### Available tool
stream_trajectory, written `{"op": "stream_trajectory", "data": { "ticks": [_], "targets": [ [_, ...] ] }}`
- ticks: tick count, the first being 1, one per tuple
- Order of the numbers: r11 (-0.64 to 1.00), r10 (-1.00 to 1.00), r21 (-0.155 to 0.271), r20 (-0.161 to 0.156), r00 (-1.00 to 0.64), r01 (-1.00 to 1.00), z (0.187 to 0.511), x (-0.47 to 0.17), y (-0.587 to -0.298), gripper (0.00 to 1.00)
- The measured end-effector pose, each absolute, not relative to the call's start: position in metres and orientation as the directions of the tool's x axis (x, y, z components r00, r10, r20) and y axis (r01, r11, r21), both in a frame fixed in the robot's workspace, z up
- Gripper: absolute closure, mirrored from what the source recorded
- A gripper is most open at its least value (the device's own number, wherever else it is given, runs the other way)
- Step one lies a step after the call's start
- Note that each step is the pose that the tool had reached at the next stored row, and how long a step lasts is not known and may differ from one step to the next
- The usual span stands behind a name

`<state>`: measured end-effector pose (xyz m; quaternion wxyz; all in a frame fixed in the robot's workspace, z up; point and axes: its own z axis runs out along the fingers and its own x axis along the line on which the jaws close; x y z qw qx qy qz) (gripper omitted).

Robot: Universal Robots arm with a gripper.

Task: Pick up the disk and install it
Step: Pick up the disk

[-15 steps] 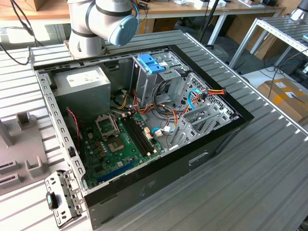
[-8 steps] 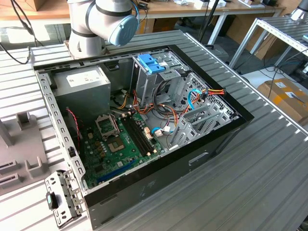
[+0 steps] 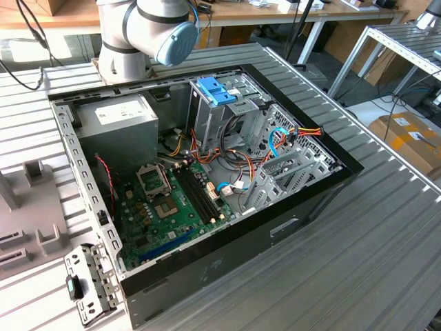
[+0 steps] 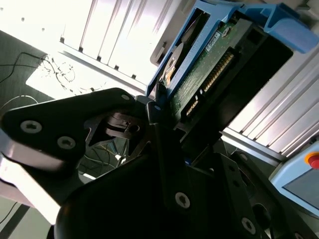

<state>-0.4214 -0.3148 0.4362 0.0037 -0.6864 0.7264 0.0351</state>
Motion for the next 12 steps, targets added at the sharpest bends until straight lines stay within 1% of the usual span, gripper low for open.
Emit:
{"op": "stream_trajectory", "data": {
  "ticks": [12],
  "targets": [
    [0.055,-0.997,0.046,-0.054,-0.058,-0.997,0.448,-0.421,-0.315,0.64]
  ]
}}
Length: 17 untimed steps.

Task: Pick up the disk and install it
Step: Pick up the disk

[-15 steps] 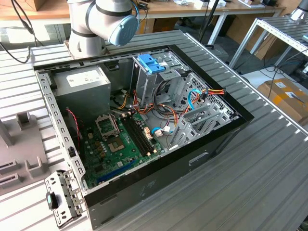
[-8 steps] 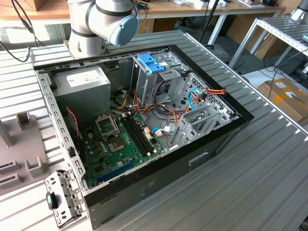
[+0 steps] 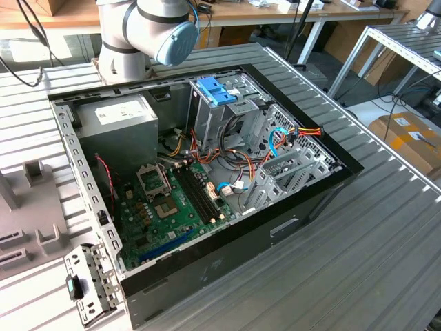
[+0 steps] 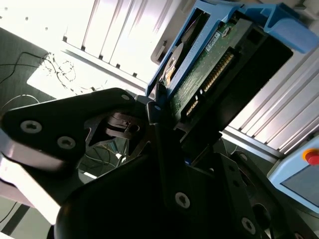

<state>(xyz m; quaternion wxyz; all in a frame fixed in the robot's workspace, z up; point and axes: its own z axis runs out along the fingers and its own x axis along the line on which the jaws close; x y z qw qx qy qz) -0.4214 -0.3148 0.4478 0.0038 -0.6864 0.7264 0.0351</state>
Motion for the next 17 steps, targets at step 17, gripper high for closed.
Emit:
{"op": "stream_trajectory", "data": {
  "ticks": [17],
  "targets": [
    [0.055,-0.997,0.046,-0.054,-0.058,-0.997,0.468,-0.421,-0.315,0.64]
  ]
}}
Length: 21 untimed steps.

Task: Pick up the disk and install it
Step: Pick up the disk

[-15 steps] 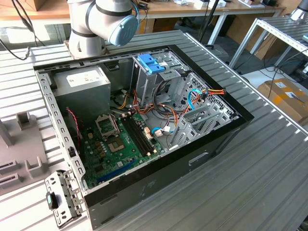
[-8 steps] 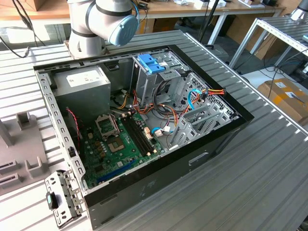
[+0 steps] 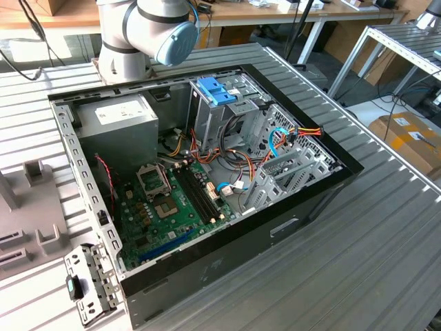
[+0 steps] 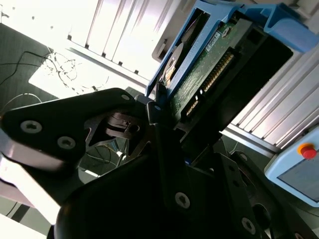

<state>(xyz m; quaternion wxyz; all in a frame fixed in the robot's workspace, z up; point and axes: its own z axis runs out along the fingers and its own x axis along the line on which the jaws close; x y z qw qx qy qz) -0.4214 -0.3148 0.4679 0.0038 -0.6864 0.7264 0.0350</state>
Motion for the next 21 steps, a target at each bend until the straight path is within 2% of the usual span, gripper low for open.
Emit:
{"op": "stream_trajectory", "data": {
  "ticks": [12,13,15,16,21],
  "targets": [
    [0.055,-0.997,0.046,-0.051,-0.057,-0.997,0.4774,-0.4213,-0.3148,0.64],
    [0.055,-0.997,0.045,-0.043,-0.057,-0.997,0.4776,-0.4213,-0.3148,0.64],
    [0.058,-0.998,0.042,0.017,-0.057,-0.997,0.4775,-0.4214,-0.3148,0.64],
    [0.058,-0.998,0.041,0.031,-0.057,-0.997,0.4775,-0.4214,-0.3149,0.64],
    [0.058,-0.998,0.041,0.031,-0.057,-0.997,0.4775,-0.4214,-0.3148,0.64]
  ]
}}
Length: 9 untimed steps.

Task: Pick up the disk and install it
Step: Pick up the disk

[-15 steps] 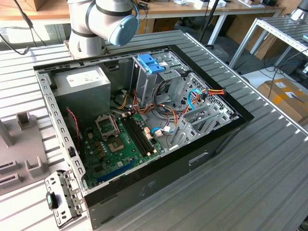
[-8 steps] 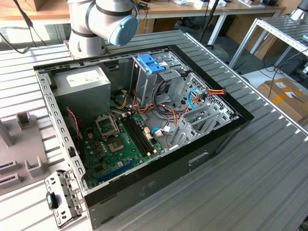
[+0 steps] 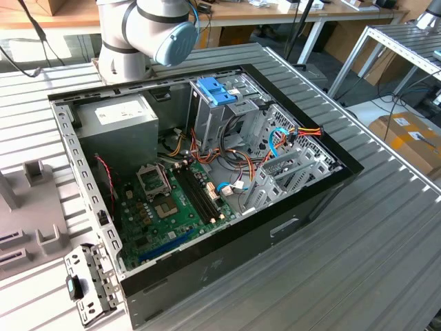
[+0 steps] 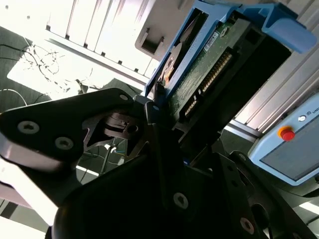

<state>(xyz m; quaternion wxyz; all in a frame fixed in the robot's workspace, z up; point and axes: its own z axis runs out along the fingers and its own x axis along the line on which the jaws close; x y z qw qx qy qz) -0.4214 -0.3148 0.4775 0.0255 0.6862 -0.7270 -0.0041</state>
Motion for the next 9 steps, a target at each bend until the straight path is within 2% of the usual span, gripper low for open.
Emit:
{"op": "stream_trajectory", "data": {
  "ticks": [9],
  "targets": [
    [0.058,-0.998,0.041,0.031,-0.057,-0.997,0.478,-0.421,-0.327,0.64]
  ]
}}
